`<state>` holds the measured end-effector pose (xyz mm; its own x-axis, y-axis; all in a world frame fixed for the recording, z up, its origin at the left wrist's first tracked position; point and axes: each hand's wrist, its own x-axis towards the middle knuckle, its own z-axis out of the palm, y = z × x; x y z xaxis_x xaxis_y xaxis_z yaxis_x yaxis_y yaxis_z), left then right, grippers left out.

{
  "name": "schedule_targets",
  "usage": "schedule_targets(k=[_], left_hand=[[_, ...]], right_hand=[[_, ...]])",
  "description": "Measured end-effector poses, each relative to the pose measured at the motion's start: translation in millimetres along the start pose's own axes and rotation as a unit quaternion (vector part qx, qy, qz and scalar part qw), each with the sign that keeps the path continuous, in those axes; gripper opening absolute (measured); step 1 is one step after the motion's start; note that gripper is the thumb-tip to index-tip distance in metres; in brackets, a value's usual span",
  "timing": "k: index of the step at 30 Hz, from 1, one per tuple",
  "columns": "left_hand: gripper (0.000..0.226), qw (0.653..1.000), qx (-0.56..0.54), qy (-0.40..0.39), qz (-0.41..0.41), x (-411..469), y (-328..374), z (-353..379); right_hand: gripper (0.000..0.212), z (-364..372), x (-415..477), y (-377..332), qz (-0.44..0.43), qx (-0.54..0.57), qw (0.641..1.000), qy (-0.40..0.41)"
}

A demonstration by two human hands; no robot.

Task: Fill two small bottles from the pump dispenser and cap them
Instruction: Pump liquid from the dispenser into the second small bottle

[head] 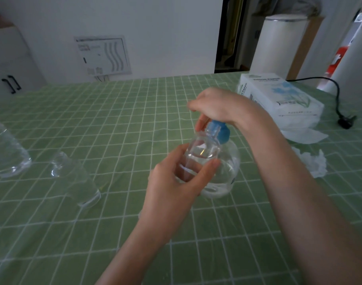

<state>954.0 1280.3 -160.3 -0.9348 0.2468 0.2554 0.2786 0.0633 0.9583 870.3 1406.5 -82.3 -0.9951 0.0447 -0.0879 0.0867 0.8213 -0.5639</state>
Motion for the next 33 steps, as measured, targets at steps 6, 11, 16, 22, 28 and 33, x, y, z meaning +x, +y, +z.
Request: schedule_targets(k=[6, 11, 16, 22, 28, 33], left_hand=[[0.025, 1.000, -0.004, -0.003, 0.005, 0.9, 1.3, 0.6], [0.027, 1.000, -0.005, -0.003, 0.006, 0.1, 2.3, 0.7], [0.024, 1.000, -0.002, -0.006, -0.005, -1.1, 0.5, 0.3], [0.027, 1.000, -0.001, -0.006, -0.003, -0.4, 0.4, 0.2], [0.029, 1.000, -0.008, -0.009, 0.003, -0.1, 3.3, 0.9], [0.030, 1.000, 0.001, -0.005, 0.001, 0.1, 1.7, 0.8]], right_hand=[[0.034, -1.8, 0.1, -1.5, 0.000, -0.008, 1.000, -0.005], [0.036, -0.7, -0.3, -1.5, -0.002, -0.006, 1.000, -0.008], [0.037, 4.2, -1.0, 1.0, 0.006, -0.005, 1.000, -0.014], [0.037, 2.2, -2.1, -0.4, 0.003, -0.010, 1.000, -0.015], [0.038, -4.1, -2.4, -4.1, -0.001, -0.027, 1.000, -0.004], [0.035, -1.1, -0.4, -2.2, 0.003, -0.010, 1.000, -0.010]])
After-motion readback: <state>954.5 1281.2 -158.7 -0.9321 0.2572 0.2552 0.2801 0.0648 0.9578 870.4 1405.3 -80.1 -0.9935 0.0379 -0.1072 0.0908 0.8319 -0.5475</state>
